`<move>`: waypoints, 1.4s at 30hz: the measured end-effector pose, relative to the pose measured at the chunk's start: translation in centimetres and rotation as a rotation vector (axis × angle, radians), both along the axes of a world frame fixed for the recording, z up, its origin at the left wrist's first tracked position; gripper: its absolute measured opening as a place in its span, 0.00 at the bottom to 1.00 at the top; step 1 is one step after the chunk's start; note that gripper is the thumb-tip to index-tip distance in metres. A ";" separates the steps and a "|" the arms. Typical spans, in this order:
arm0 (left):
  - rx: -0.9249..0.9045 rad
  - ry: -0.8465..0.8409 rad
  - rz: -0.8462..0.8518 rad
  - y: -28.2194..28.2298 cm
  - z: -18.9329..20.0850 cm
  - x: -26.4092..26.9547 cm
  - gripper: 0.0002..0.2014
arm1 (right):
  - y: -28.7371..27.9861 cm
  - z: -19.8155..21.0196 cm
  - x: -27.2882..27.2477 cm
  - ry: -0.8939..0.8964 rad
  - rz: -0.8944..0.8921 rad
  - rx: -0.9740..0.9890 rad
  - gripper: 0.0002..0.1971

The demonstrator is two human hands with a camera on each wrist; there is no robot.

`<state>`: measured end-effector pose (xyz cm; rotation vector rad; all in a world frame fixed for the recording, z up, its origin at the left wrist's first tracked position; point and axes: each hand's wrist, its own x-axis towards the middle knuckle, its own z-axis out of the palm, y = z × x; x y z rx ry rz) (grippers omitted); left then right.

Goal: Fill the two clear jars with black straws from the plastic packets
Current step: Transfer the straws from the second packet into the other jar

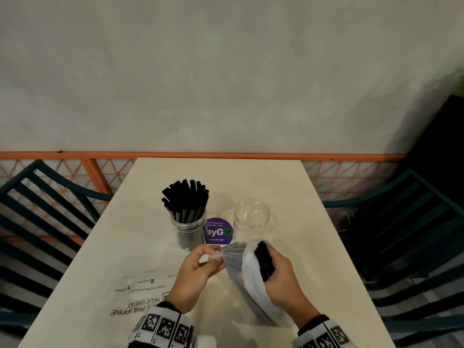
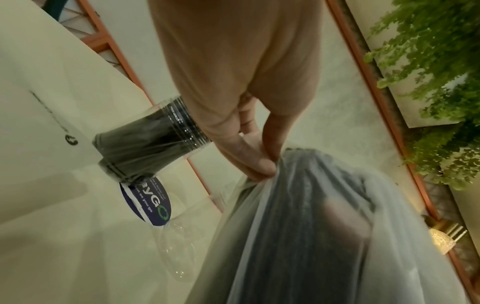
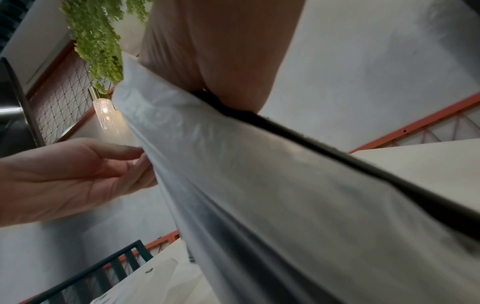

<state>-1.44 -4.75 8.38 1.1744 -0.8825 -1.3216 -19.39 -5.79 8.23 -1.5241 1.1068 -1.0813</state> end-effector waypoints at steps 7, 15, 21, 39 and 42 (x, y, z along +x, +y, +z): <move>-0.038 -0.041 -0.011 0.3 -0.1 0.3 0.08 | -0.2 -0.2 -0.9 0.032 -0.095 -0.040 0.17; -0.086 -0.343 0.071 -0.5 0.0 0.6 0.14 | -0.6 -0.5 -0.8 -0.031 -0.118 0.003 0.14; -0.022 -0.138 0.098 -0.4 -0.6 -0.3 0.10 | -0.4 0.3 -0.1 -0.058 -0.053 -0.028 0.15; 0.082 -0.171 0.048 -0.3 -1.2 0.8 0.09 | -1.4 0.1 -1.2 -0.033 -0.136 -0.007 0.17; 0.089 -0.096 -0.054 0.1 -1.1 0.7 0.04 | -1.8 0.2 -1.5 -0.041 -0.143 -0.025 0.17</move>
